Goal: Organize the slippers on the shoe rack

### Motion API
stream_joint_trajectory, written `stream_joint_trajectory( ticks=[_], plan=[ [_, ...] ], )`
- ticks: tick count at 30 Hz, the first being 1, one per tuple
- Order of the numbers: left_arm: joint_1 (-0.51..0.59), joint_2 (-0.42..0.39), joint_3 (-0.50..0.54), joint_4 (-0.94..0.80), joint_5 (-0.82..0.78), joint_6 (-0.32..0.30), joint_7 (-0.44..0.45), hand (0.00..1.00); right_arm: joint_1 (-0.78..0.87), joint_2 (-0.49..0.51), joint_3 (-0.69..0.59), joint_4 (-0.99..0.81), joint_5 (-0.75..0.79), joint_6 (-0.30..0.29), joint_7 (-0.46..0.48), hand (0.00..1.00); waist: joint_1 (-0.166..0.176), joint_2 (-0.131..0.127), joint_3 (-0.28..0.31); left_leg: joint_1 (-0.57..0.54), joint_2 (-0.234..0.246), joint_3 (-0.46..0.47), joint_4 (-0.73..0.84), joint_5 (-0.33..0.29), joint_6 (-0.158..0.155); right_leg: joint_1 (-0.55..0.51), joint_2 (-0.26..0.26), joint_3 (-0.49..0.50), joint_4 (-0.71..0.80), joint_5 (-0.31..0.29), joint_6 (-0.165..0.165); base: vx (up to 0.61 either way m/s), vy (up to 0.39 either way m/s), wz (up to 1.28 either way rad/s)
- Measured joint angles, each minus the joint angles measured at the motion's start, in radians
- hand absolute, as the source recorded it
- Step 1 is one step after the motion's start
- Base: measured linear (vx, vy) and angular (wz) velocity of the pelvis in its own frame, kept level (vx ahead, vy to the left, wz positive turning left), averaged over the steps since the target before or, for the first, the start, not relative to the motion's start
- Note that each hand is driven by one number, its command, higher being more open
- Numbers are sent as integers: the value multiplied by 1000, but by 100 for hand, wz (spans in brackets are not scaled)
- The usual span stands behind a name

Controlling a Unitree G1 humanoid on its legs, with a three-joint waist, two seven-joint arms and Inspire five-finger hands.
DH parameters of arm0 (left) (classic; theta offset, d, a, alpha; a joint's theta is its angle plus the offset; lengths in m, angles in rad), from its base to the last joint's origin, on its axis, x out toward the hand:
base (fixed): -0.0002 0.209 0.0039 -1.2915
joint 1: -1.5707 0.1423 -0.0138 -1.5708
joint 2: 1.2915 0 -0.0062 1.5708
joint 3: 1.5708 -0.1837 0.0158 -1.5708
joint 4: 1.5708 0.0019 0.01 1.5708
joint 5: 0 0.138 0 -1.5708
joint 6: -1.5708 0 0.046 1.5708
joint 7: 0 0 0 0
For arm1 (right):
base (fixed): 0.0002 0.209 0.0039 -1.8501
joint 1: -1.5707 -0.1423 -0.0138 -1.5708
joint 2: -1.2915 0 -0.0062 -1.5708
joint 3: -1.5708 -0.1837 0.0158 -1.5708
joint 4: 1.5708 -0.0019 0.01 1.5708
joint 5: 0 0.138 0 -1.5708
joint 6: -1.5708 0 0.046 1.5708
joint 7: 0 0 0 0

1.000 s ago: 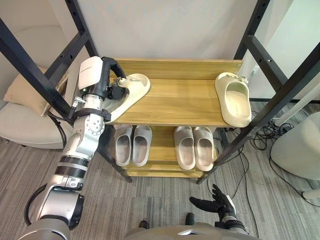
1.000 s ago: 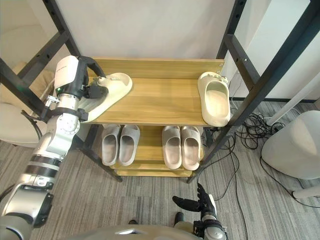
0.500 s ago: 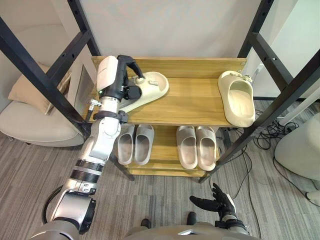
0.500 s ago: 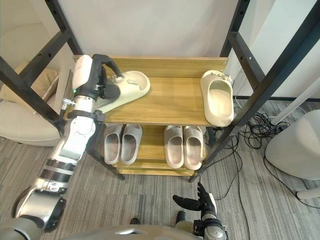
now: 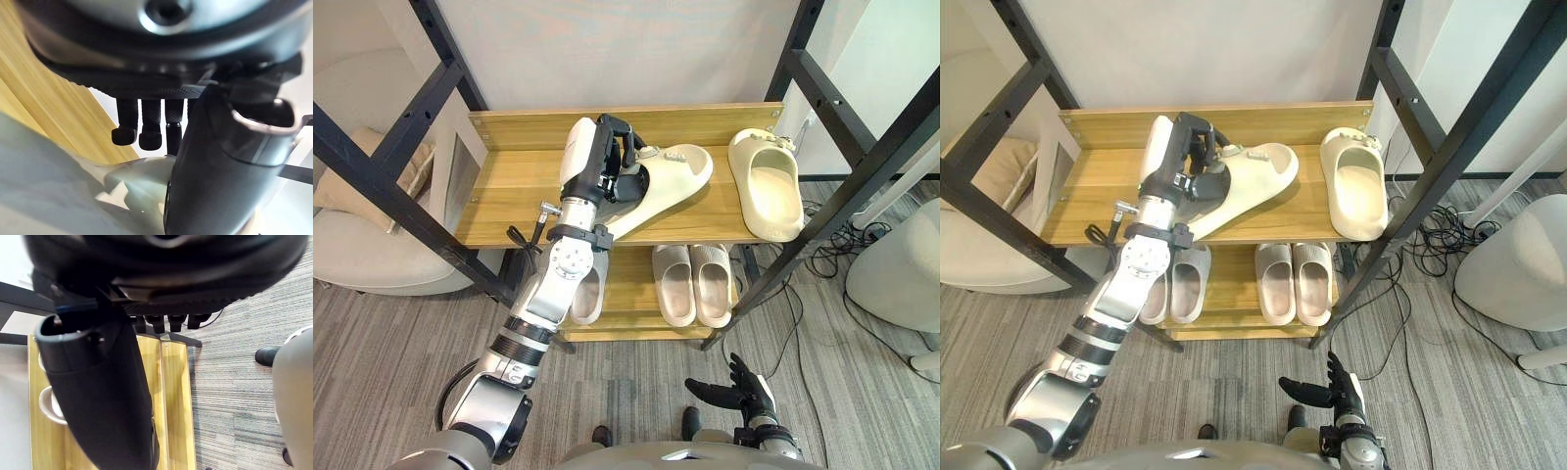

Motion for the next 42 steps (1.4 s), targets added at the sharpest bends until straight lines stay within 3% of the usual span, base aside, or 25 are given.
stream_joint_trajectory(
  ticks=[19, 20, 31, 42],
  plan=[
    [-146, 14, 4, 240, -47, -3, 22, 0, -2, -1, -1, -17, 12, 0, -5, 100, -27, 13, 6, -15, 1, -1, -4, 2, -2, -17, 1, -9, -1, 1, 1, 0, 0, 0],
    [-158, 14, 4, 256, -49, -2, 25, 100, -2, -1, 0, -17, 17, 0, -5, 100, -29, 13, 6, -15, 1, -1, -4, 2, -2, -17, 1, -9, -1, 1, 1, 0, 0, 0],
    [-252, -17, 4, 299, -100, 19, 35, 100, 0, -1, 0, -27, 40, -1, -11, 100, -38, 15, 11, -36, -2, -2, -4, 4, 0, -36, -3, -6, 0, 2, 2, 0, 0, 0],
    [-262, -42, -24, 293, -197, 18, 39, 100, 0, -1, 3, -29, 40, 0, -12, 100, -37, 16, 12, -30, -5, -8, -4, 7, 5, -26, -6, -9, 0, 2, 1, 0, 2, 1]
  ],
)
